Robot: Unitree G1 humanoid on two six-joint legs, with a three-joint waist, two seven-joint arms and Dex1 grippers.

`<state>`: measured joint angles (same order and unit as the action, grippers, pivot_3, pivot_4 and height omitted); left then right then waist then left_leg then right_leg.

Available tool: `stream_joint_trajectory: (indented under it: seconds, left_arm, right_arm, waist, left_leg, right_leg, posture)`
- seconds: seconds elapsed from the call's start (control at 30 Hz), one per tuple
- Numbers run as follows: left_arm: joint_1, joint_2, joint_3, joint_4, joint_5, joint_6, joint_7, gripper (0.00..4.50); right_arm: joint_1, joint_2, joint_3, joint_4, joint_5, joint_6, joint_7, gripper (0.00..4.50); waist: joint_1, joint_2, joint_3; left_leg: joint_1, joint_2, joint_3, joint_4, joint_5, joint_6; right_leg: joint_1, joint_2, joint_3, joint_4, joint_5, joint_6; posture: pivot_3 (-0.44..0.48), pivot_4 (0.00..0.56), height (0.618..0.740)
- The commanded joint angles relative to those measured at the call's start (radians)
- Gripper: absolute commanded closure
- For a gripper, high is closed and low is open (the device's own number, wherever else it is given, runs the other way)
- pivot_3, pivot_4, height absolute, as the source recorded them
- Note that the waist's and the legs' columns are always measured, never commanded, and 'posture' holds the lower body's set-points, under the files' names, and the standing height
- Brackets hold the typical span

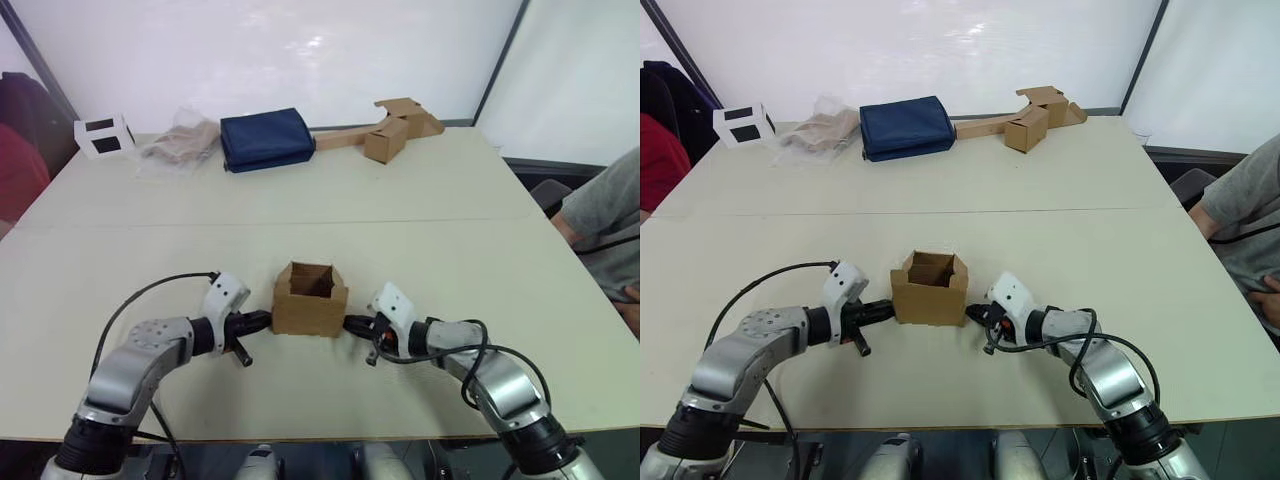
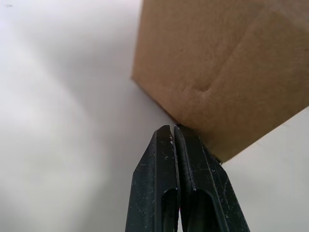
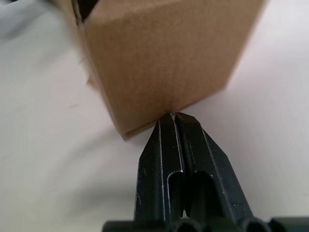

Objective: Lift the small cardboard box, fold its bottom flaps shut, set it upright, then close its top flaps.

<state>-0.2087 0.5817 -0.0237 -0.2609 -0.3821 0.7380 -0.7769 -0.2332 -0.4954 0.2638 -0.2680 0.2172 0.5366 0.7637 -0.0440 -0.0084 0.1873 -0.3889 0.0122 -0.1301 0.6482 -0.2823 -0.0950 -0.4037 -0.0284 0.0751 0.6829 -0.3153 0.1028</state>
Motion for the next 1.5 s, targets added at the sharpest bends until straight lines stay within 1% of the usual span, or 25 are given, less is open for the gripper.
stream_joint_trajectory:
  seconds: [0.03,0.3,0.47,0.7,0.8,0.87,0.93,1.03,1.17,1.3,1.5]
  left_arm:
    - [-0.015,0.012,0.011,-0.01,-0.011,-0.023,-0.012,4.42]
    - [-0.011,0.055,0.031,-0.014,-0.046,-0.007,-0.056,4.42]
    - [-0.007,0.088,0.003,0.024,-0.007,-0.058,-0.076,4.42]
    - [-0.048,0.133,0.052,0.079,-0.04,-0.069,-0.125,4.42]
    - [-0.088,0.158,0.086,0.099,-0.08,-0.053,-0.164,4.42]
    - [-0.156,0.188,0.116,0.101,-0.151,-0.004,-0.228,4.42]
    - [-0.227,0.206,0.112,0.111,-0.183,0.014,-0.273,4.42]
    - [-0.292,0.198,0.081,0.137,-0.173,0.003,-0.284,4.42]
    - [-0.358,0.163,0.03,0.186,-0.149,-0.03,-0.305,4.42]
    - [-0.392,0.132,-0.02,0.218,-0.131,-0.053,-0.329,4.42]
    - [-0.401,0.107,-0.082,0.258,-0.081,-0.108,-0.36,4.42]
  right_arm:
    - [0.003,-0.009,0.007,-0.055,0.014,0.0,0.022,4.5]
    - [-0.013,-0.016,-0.018,-0.051,0.002,-0.002,0.014,4.5]
    - [-0.033,-0.044,-0.037,-0.029,-0.009,-0.027,0.02,4.5]
    - [-0.021,-0.099,-0.088,-0.071,0.024,-0.023,0.055,4.5]
    - [-0.024,-0.127,-0.123,-0.087,0.045,-0.016,0.073,4.5]
    - [-0.054,-0.141,-0.174,-0.11,0.1,0.015,0.093,4.5]
    - [-0.099,-0.139,-0.209,-0.136,0.16,0.052,0.106,4.5]
    - [-0.148,-0.124,-0.205,-0.149,0.19,0.085,0.101,4.5]
    - [-0.19,-0.086,-0.173,-0.144,0.204,0.099,0.085,4.5]
    - [-0.211,-0.057,-0.127,-0.125,0.188,0.09,0.086,4.5]
    - [-0.245,-0.029,-0.076,-0.07,0.158,0.059,0.091,4.5]
  waist:
    - [0.0,0.0,0.0]
    - [0.0,0.0,0.0]
    - [0.0,0.0,0.0]
    - [0.001,0.0,0.0]
    - [0.0,0.0,0.0]
    - [0.0,0.0,0.0]
    - [0.0,0.0,0.0]
    - [-0.001,0.0,0.0]
    - [-0.001,0.0,0.0]
    - [-0.001,0.0,0.0]
    - [-0.002,0.0,0.0]
  left_leg:
    - [0.0,0.0,0.0,0.0,0.0,0.0]
    - [0.0,0.0,0.0,0.0,0.0,0.0]
    - [0.0,0.0,0.0,0.0,0.0,0.0]
    - [0.0,0.0,0.0,0.0,0.0,0.0]
    - [0.0,0.0,0.0,0.0,0.0,0.0]
    - [0.0,0.0,0.0,0.0,0.0,0.0]
    - [0.0,0.0,0.0,0.0,0.0,0.0]
    - [0.0,0.0,0.0,0.0,0.0,0.0]
    - [0.0,0.0,0.0,-0.001,-0.001,0.001]
    - [0.0,0.0,0.0,0.0,-0.001,0.001]
    - [0.0,0.0,0.0,0.0,-0.001,0.001]
  right_leg:
    - [0.0,0.0,0.0,0.0,0.0,0.0]
    - [0.0,0.0,0.0,0.0,0.0,0.0]
    - [0.0,0.0,0.0,0.0,0.0,0.0]
    - [0.0,0.0,0.0,0.0,0.0,0.0]
    - [0.0,0.0,0.0,0.0,0.0,0.0]
    - [0.0,0.0,0.0,0.0,0.0,0.0]
    - [0.0,0.0,-0.001,0.0,0.0,0.0]
    - [0.0,0.0,-0.001,0.0,0.0,0.0]
    - [0.0,0.001,0.0,-0.001,0.0,0.0]
    - [0.0,0.001,0.0,-0.001,0.0,0.0]
    - [0.0,0.001,0.0,-0.001,0.0,0.0]
  posture:
    - [0.0,0.15,0.74]
    - [0.0,0.15,0.74]
    - [0.0,0.15,0.74]
    - [0.0,0.15,0.74]
    - [0.0,0.15,0.74]
    - [0.0,0.15,0.74]
    - [0.0,0.15,0.74]
    - [0.0,0.15,0.74]
    - [0.0,0.15,0.74]
    - [0.0,0.15,0.74]
    - [0.0,0.15,0.74]
